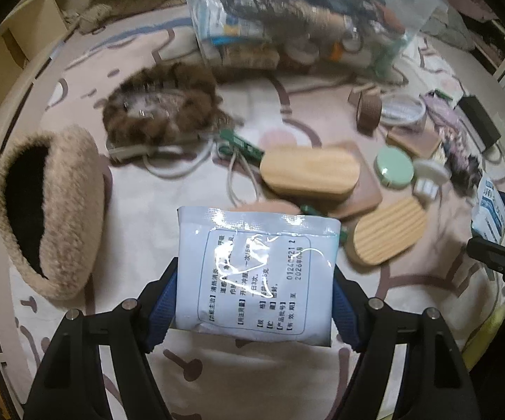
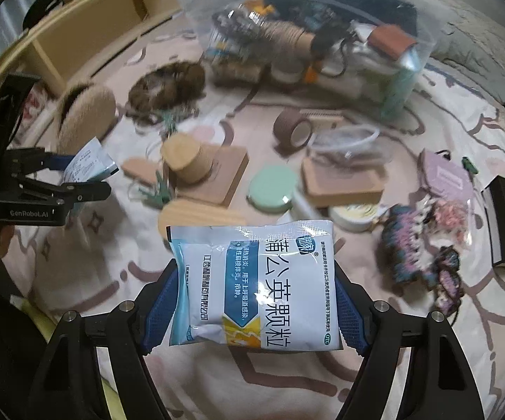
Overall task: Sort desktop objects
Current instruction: 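Lift both sachets and carry them over the clear box with both tools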
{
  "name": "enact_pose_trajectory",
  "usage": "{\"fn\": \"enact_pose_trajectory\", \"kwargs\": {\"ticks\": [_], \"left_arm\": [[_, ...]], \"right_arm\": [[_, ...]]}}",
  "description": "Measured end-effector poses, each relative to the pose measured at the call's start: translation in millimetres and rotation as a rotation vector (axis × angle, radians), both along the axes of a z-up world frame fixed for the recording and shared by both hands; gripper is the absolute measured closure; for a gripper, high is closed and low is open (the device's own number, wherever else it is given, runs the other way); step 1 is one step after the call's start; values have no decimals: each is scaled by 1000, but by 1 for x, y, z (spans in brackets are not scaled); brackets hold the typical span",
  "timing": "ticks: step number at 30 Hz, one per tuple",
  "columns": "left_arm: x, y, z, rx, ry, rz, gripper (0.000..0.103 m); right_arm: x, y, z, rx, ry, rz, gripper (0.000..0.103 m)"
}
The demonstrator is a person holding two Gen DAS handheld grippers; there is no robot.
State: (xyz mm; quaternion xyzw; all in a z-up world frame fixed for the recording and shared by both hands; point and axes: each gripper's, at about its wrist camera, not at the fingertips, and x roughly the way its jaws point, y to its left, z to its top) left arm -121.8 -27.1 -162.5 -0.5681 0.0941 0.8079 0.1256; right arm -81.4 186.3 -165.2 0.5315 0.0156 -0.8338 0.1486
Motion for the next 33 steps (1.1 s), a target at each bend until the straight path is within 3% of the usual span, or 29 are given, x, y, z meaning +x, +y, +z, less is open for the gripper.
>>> {"fn": "enact_pose_trajectory", "kwargs": {"ticks": [9,23,33], "left_arm": [[-28,9,43,35,110,8,27],[-23,28,103,129,237,73,27],[-27,39,171,186,401,127,27]], "right_arm": [[-12,23,35,-61,78,-83,24],[-30,67,94,-117,240,-230,24],[-33,74,163,-161,411,-262,24]]}}
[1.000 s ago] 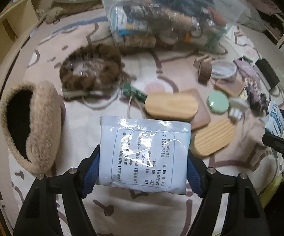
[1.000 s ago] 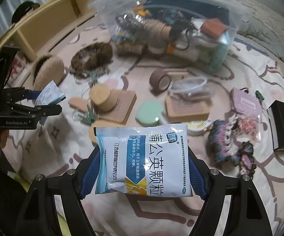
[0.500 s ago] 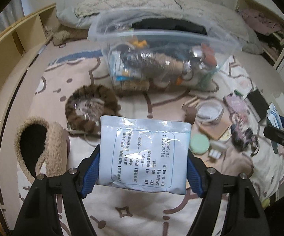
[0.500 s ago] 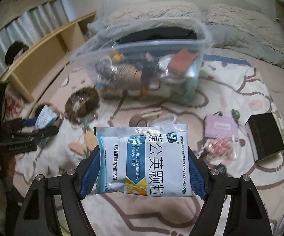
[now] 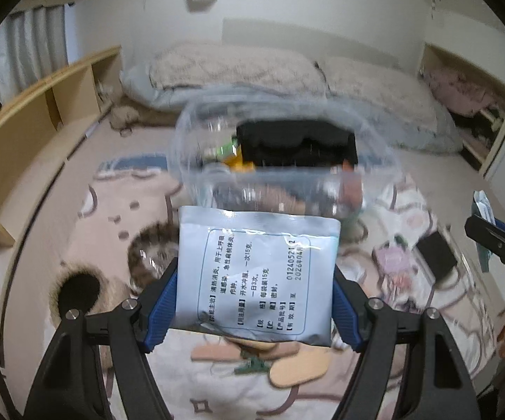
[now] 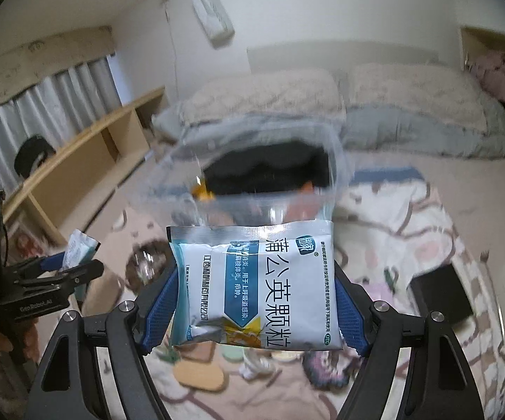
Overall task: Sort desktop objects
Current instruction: 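Lift both sachets and carry them over the clear box with both tools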
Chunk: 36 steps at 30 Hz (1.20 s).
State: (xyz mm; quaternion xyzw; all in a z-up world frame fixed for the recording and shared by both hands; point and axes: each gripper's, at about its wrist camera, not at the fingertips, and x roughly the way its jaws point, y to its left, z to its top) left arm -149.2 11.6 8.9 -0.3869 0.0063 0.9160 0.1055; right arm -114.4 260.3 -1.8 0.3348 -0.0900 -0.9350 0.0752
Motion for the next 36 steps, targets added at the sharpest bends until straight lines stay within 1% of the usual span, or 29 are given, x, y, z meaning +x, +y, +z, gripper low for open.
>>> {"fn": "enact_pose_trajectory", "kwargs": {"ticks": [3,5,10,12,14,18,20,22,23,25,28,33,36], "left_arm": [[-8,4,16,32,26,20,27],[-13,9,29,53,57,22,27],[-24,20,57,82,188,24,27],[-33,23,61,80,228,31,27],[-41,25,61,84,242,32,27],[-65,27,47,105,234,28,27],[-79,30,39,77,233,29,27],[-96,32,30,55,228,28,27],[-104,32,25,58,225,27,27],[-113,33,17,67,225,17,27],[-132,37,2,47,205,6,27],[-157,38,-15,69,160,0,27],[-170,39,-23,64,148,1,27]], "right_arm": [[-5,2,22,-39,41,-11,24],[-9,3,34,-60,64,-11,24],[-13,2,57,-73,127,-10,24],[-15,2,62,-74,147,-11,24],[-18,3,65,-74,166,-18,24],[-30,3,62,-68,167,-51,24],[-34,4,58,-76,161,-59,24],[-41,3,51,-84,146,-63,24],[-45,2,47,-80,136,-64,24],[-52,-1,37,-59,117,-64,24],[-63,-3,22,-28,81,-64,24],[-79,2,4,-46,24,-73,24],[-86,2,-3,-42,7,-75,24]]}}
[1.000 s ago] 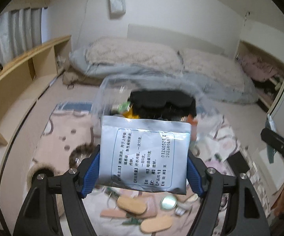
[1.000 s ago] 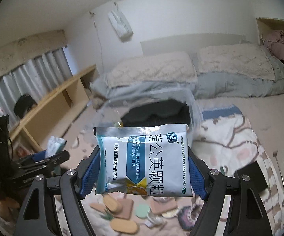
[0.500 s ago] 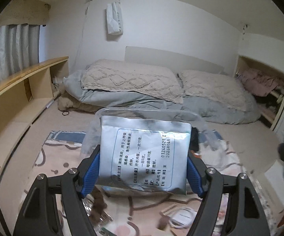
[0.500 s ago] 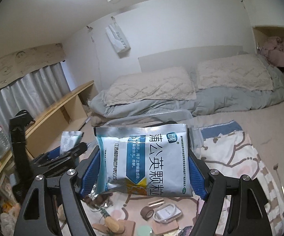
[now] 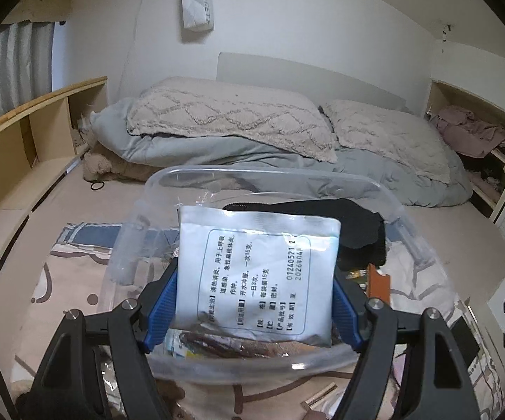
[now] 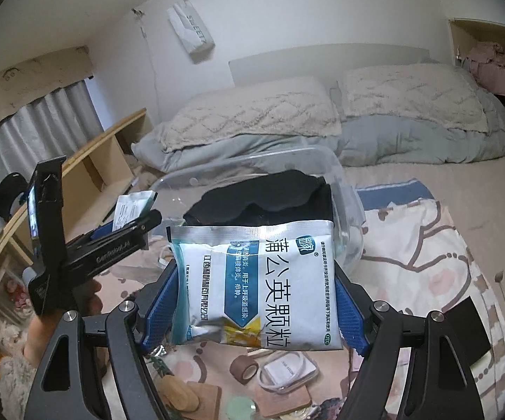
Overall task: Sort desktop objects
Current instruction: 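Lift both sachets and carry them over the clear box with both tools, then lower the white sachet into the box with the left tool while the right tool lowers the blue-white sachet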
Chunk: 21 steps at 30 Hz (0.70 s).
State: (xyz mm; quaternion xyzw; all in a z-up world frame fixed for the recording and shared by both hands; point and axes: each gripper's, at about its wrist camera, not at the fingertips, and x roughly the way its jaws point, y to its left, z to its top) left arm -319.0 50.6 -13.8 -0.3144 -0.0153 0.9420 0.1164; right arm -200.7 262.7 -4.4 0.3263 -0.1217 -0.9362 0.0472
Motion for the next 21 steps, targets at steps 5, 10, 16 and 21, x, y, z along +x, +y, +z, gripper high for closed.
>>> {"fn": "enact_pose_trajectory", "kwargs": {"ticks": [5,10,16,21], "left_arm": [[-19,2,-16,-20,-24,9,27],[-31,6,-30,27,-68,9,27],[-34,10,-40,28,-85,35,3],[-34,-3,-41,73,-98,60,2]], "right_arm": [[-9,2,-7,-11,-23,-3,24],[-13,-3,-9,-8,-30,4,24],[-14,-5,-13,-2,-39,8,24],[-16,-8,-13,-6,-43,11,24]]}}
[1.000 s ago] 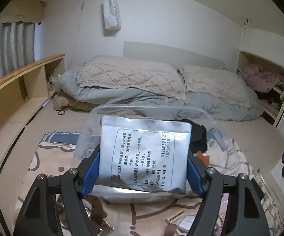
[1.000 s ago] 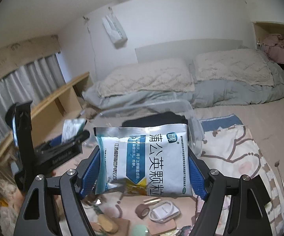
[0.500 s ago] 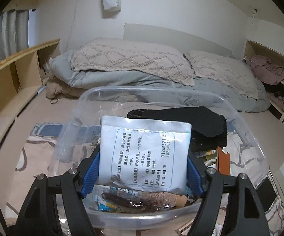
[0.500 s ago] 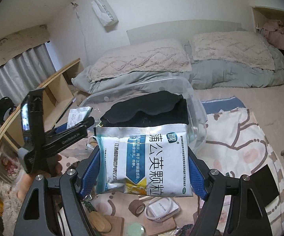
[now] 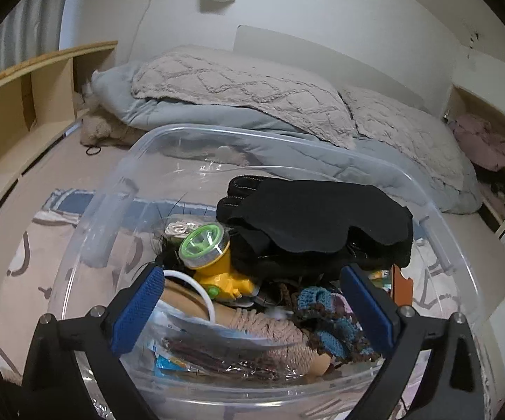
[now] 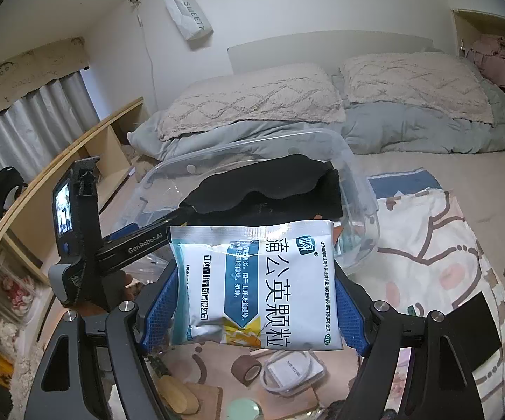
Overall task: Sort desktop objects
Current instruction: 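Lower the white sachet into the box with the left tool while the right tool lowers the blue-white sachet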
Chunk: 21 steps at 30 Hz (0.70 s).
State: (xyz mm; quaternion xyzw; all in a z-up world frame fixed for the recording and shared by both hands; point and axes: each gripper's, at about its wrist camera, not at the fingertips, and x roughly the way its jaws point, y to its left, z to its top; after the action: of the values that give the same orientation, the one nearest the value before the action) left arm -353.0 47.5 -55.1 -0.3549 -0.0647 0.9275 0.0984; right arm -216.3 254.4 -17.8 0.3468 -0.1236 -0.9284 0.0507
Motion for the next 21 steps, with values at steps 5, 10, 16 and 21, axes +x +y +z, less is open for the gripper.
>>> {"fn": "enact_pose_trajectory", "kwargs": {"ticks": [5,10,16,21], "left_arm": [[2,-7,2,-17,5,9,2],[9,-15,9,-18,26,6,2],[17,-27,17,-25,54,2,2],[22,-36,21,-18,65,1,2]], "right_arm": [[-2,-4,1,-2,3,2,24],[-3,-5,1,-3,5,3,24],[-9,-5,1,24,23,-17,24],[-21,3,1,56,48,-8,23]]}}
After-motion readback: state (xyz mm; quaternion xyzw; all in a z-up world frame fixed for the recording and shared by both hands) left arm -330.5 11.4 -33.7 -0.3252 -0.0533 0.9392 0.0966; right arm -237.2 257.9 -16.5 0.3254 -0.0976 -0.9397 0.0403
